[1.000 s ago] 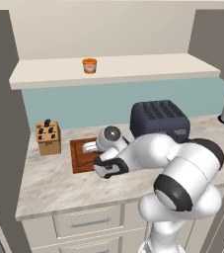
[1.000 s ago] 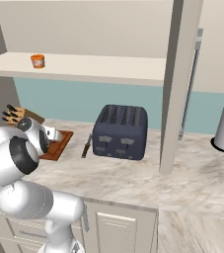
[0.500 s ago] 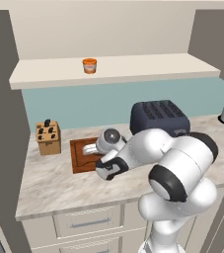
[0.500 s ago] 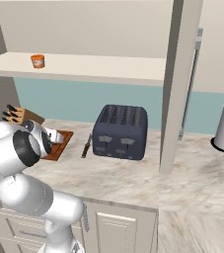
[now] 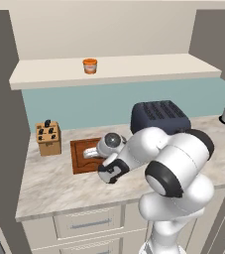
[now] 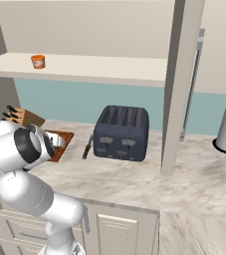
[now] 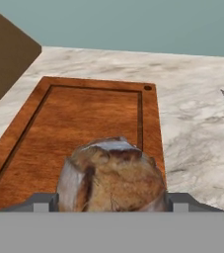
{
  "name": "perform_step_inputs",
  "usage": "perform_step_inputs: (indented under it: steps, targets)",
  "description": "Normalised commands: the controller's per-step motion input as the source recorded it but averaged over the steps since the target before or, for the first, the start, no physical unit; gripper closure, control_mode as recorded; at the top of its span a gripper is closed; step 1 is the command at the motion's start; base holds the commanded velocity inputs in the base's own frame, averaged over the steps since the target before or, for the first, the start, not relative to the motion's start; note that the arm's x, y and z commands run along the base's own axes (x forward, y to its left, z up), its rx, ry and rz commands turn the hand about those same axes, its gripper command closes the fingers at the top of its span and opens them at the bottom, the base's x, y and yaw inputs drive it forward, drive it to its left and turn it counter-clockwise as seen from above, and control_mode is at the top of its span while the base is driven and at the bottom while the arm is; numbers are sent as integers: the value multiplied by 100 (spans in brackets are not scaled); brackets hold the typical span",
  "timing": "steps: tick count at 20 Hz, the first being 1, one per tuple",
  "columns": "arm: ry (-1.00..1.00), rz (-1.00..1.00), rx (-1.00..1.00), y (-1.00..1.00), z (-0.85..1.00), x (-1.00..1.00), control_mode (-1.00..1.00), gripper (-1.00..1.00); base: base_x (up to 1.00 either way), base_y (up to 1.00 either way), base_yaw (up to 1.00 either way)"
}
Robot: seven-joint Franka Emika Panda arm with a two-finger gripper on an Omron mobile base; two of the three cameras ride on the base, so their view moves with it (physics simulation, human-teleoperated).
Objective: Pick the bread, place it on the cutting board, pick the jam, place it on the counter, and close the cabinet.
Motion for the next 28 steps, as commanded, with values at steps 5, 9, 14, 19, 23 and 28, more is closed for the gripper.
perform_step_inputs:
  steps: [5, 9, 14, 19, 23, 28]
  targets:
    - [0, 0, 0, 0, -1, 0, -100, 100, 0, 0, 0]
    - [0, 0, 0, 0, -4, 0, -100, 100, 0, 0, 0]
    - [0, 0, 0, 0, -6, 0, -100, 100, 0, 0, 0]
    - [0, 0, 0, 0, -6, 0, -100, 100, 0, 0, 0]
    - [0, 0, 0, 1, -7, 0, -100, 100, 0, 0, 0]
    - [0, 0, 0, 1, -7, 0, -100, 100, 0, 0, 0]
